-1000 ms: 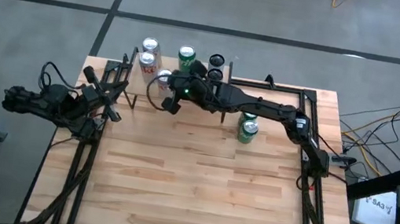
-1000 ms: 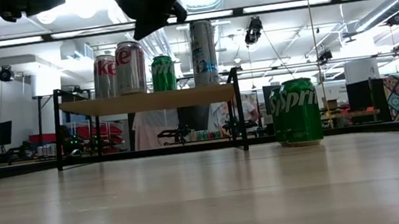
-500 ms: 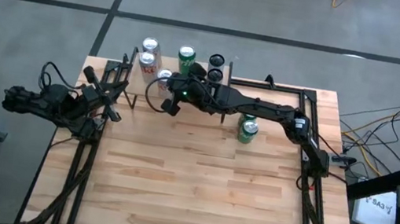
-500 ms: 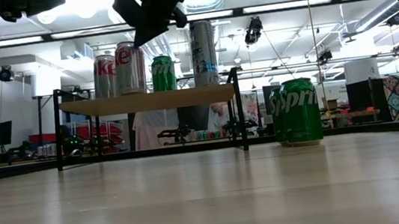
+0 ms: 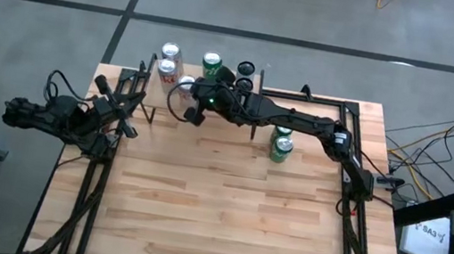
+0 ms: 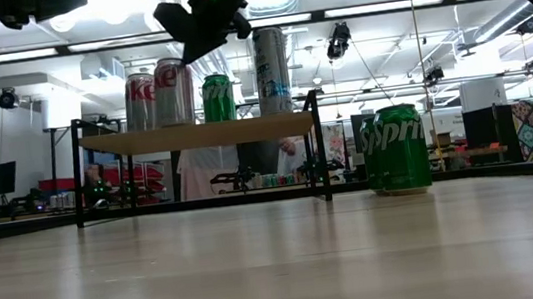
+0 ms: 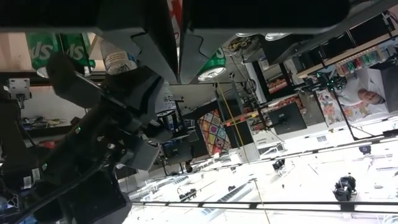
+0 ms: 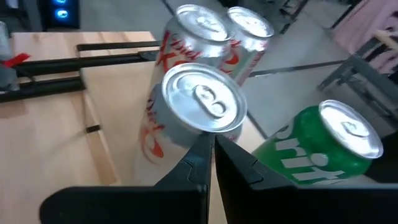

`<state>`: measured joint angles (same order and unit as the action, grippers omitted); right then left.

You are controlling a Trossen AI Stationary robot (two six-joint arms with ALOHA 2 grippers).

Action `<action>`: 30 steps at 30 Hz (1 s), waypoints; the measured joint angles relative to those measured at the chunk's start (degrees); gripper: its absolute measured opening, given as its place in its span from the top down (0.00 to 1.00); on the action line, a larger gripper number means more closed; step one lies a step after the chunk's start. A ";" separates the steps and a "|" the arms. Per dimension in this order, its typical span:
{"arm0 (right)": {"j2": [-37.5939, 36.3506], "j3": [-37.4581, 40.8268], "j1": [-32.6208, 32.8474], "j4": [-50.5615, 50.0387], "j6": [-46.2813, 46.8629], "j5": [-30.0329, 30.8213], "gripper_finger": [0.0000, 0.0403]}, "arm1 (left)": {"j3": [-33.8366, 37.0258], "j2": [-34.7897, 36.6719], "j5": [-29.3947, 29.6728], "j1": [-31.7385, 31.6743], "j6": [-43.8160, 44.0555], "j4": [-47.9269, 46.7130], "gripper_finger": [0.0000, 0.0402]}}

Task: Place canned beverage on shelf
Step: Put the red-silver soda can aligned with the other red-silver soda cans on the shelf

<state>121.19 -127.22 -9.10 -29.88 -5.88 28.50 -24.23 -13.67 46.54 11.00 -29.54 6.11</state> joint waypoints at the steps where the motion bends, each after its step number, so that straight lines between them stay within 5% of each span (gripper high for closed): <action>1: 0.00 -0.32 0.06 0.07 -0.36 1.08 0.97 | 0.00 0.00 0.00 0.00 0.00 -0.01 1.00; 7: -0.04 -1.73 1.22 5.43 -1.67 2.57 0.97 | 0.00 -0.02 0.00 0.00 0.00 -0.13 1.00; 17: 2.94 -1.65 1.20 15.95 -0.76 -3.46 0.97 | 0.00 -0.04 0.00 0.00 -0.44 -0.15 1.00; 30: 3.65 -1.29 1.20 14.89 0.17 -2.96 0.97 | 0.00 -0.07 0.00 -0.02 -0.44 -0.22 1.00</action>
<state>124.84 -128.51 -7.90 -14.99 -5.71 25.54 -24.23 -13.74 46.54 10.98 -29.98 5.89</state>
